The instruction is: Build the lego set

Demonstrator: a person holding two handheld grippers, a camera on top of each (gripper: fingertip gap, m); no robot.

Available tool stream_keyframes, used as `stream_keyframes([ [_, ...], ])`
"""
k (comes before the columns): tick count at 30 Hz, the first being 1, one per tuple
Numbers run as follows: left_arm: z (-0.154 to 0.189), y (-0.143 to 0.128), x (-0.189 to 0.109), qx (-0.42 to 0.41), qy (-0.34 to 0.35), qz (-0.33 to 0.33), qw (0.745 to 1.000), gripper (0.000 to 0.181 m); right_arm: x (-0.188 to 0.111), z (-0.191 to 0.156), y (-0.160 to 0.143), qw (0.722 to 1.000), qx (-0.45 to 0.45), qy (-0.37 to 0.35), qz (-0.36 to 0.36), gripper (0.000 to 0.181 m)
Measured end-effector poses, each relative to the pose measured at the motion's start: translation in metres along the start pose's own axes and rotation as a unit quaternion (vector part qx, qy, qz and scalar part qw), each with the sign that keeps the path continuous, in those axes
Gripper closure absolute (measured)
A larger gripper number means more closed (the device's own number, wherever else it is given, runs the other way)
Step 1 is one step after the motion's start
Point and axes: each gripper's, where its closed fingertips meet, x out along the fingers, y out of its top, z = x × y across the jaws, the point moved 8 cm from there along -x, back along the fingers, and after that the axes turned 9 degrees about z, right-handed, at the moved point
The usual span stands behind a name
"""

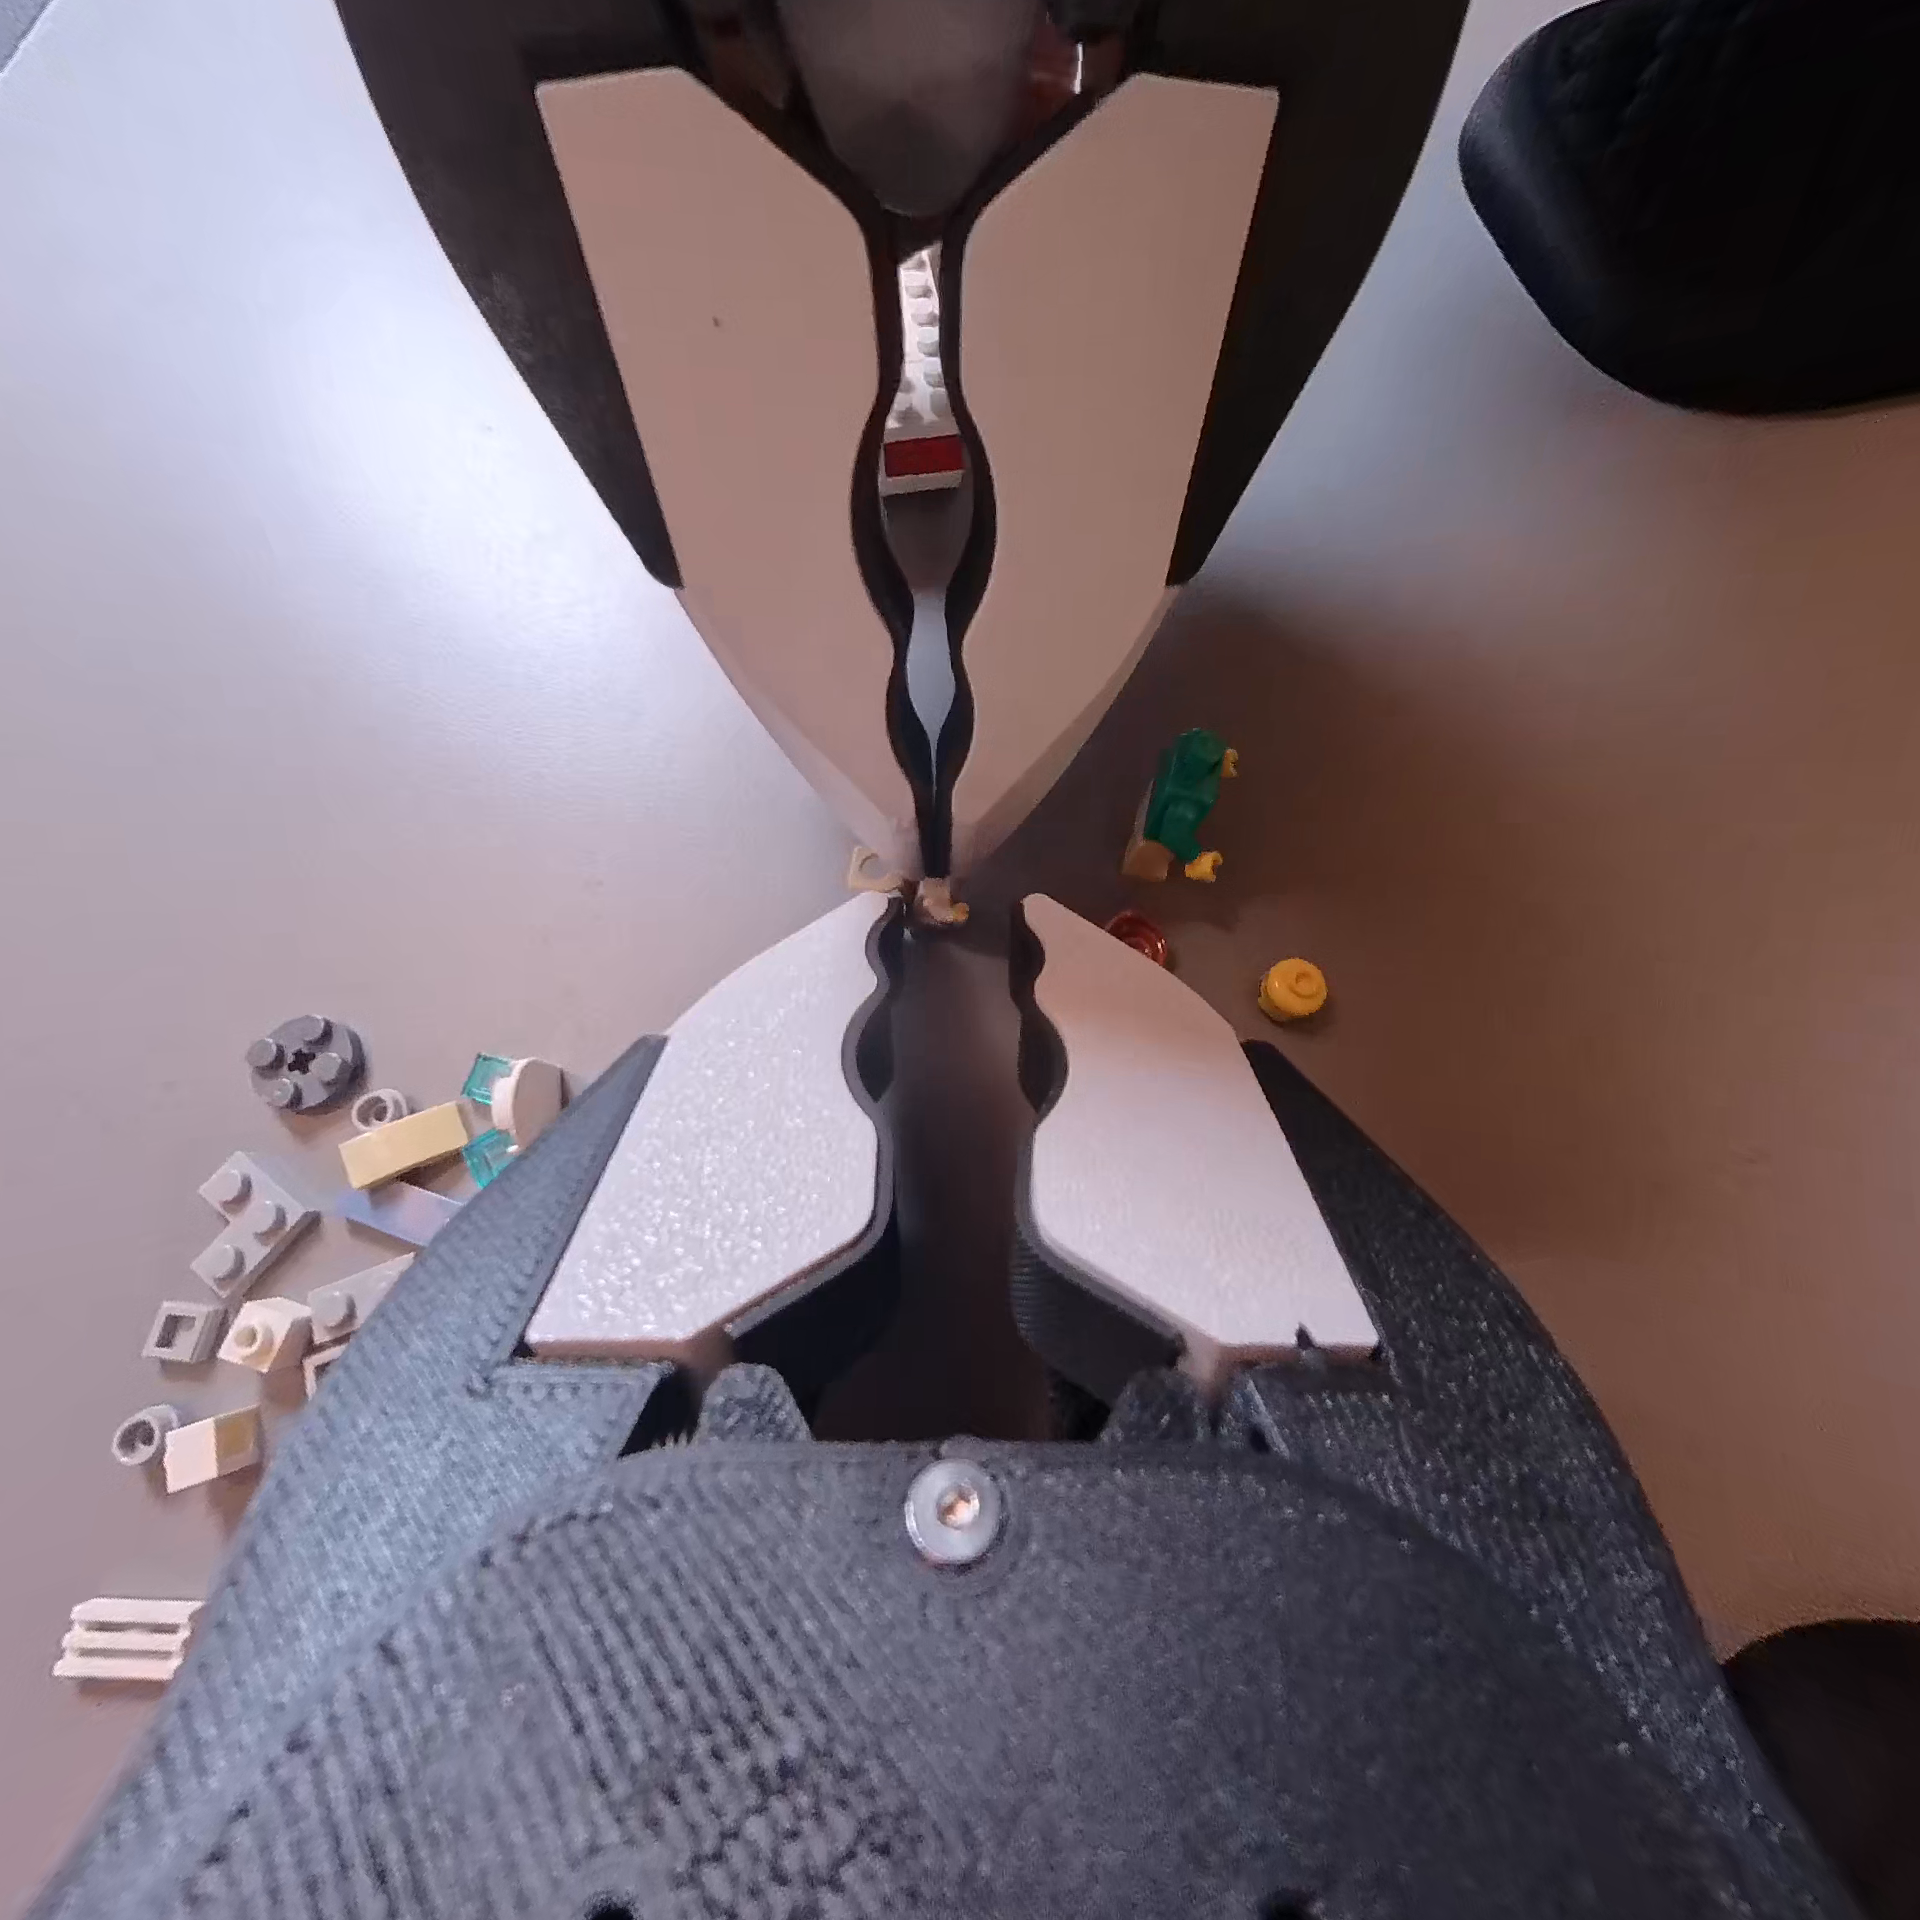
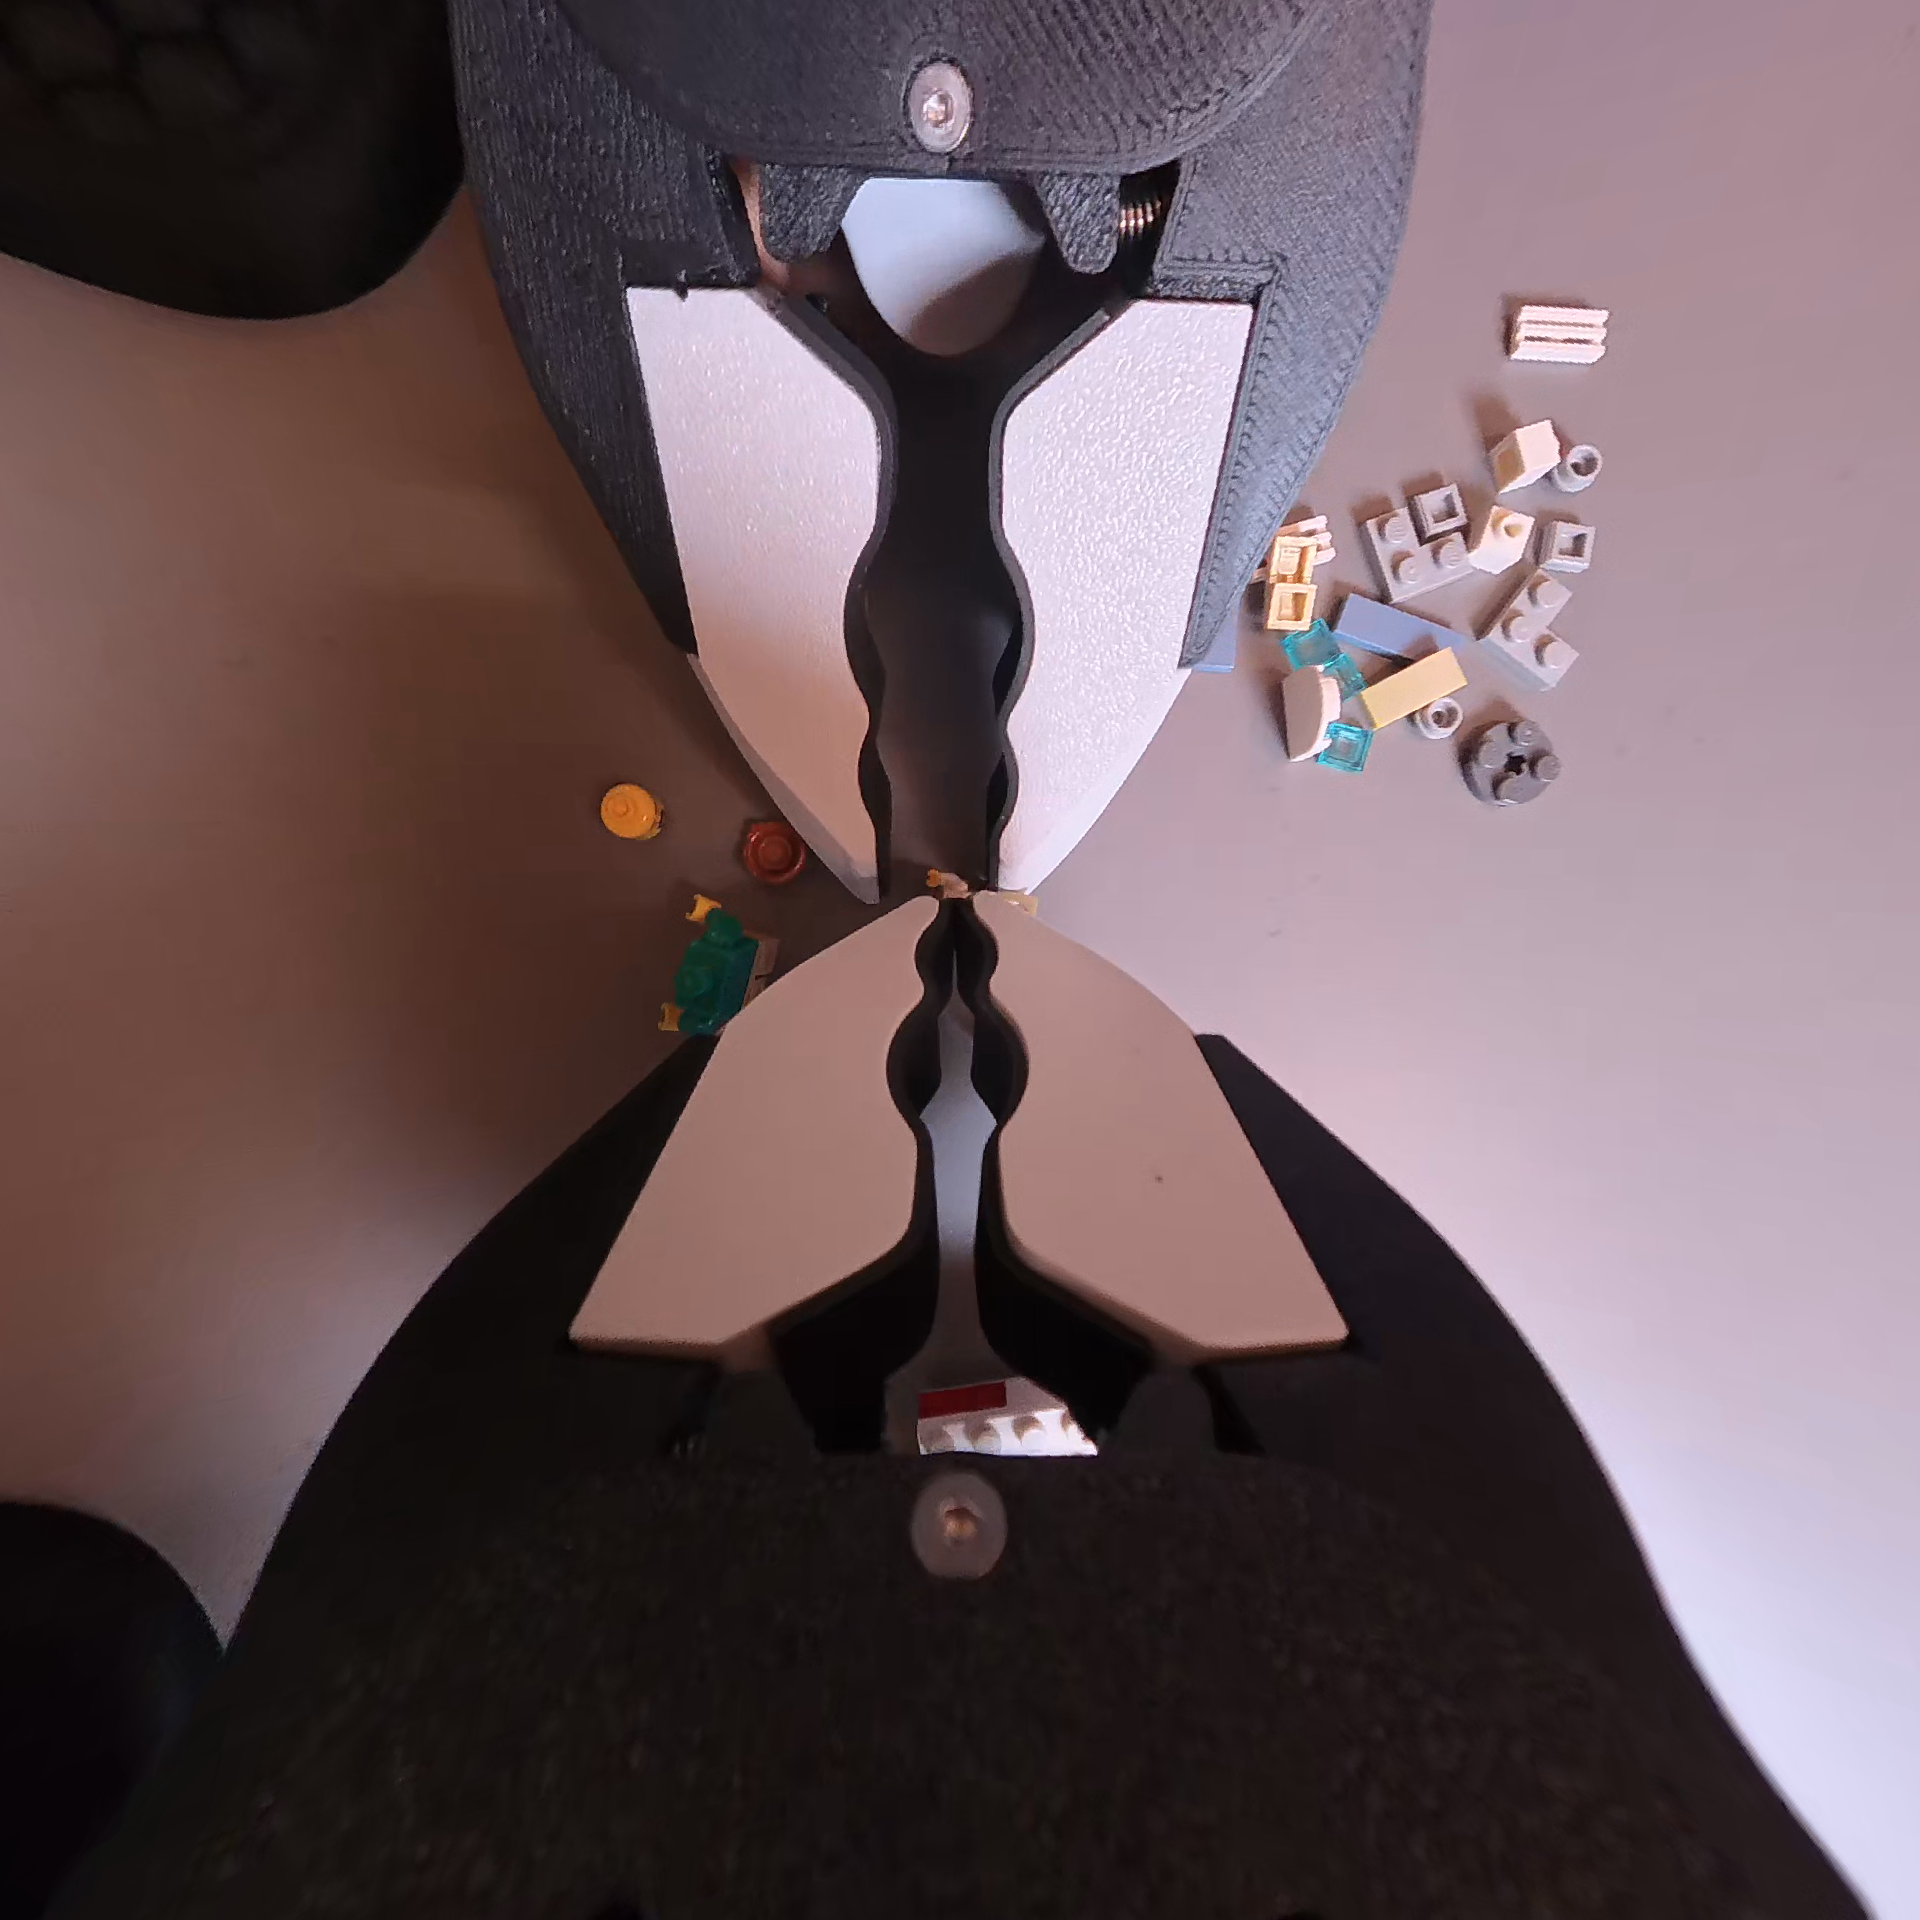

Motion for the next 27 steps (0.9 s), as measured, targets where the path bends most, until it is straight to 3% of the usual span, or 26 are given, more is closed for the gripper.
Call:
stream_keyframes([
  [27, -0.001, 0.0006, 0.0009, -0.002, 0.01, -0.004, 1.0, 0.164, 0.0045, 0.0011, 0.0023, 1.0, 0.016, 0.012, -0.019, 0.181],
])
